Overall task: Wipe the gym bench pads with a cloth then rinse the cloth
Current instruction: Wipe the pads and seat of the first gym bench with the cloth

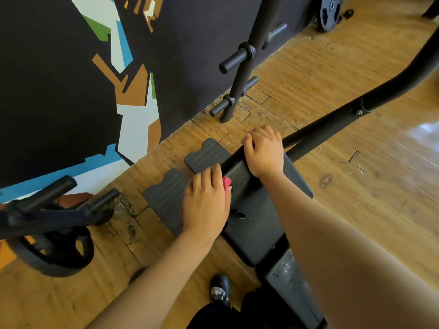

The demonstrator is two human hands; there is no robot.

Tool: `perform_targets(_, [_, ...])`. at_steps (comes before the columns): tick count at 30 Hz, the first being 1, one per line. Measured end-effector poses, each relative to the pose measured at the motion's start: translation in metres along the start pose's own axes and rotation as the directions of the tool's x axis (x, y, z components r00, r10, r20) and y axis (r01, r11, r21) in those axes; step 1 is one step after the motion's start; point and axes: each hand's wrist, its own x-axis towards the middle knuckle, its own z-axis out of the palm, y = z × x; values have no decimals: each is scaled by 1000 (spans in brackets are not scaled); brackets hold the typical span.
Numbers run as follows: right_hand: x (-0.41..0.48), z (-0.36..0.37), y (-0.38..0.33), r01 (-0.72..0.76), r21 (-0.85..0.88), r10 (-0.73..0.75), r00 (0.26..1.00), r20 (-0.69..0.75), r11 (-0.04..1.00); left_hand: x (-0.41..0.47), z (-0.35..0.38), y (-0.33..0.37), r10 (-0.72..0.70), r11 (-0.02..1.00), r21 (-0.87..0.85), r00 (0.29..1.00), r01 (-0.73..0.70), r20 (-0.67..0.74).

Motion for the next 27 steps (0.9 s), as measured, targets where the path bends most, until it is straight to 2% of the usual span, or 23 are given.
perform_targets(3, [0,0,1,4,3,-4,1000,1,1000,-22,7,-21,115,979,-162,992,-123,-60])
perform_targets(7, [0,1,1,7,7,-7,1000,-2,1000,-40,16,-33,100,978,-180,994,-108,-50])
perform_targets(16, [0,3,2,11,17,-10,999,-47,1000,-7,12,-32,249,928,-233,948,-292,-198])
perform_targets(23, [0,2,1,17,19,-16,998,-57,1000,-11,19,-19,396,912,-8,885,-410,-244])
perform_targets(25, [0,2,1,18,21,-17,998,-58,1000,-25,27,-14,471,873,-15,851,-488,-233])
perform_targets(27, [0,2,1,19,18,-18,998,-55,1000,-43,40,-4,605,783,-40,775,-620,-183])
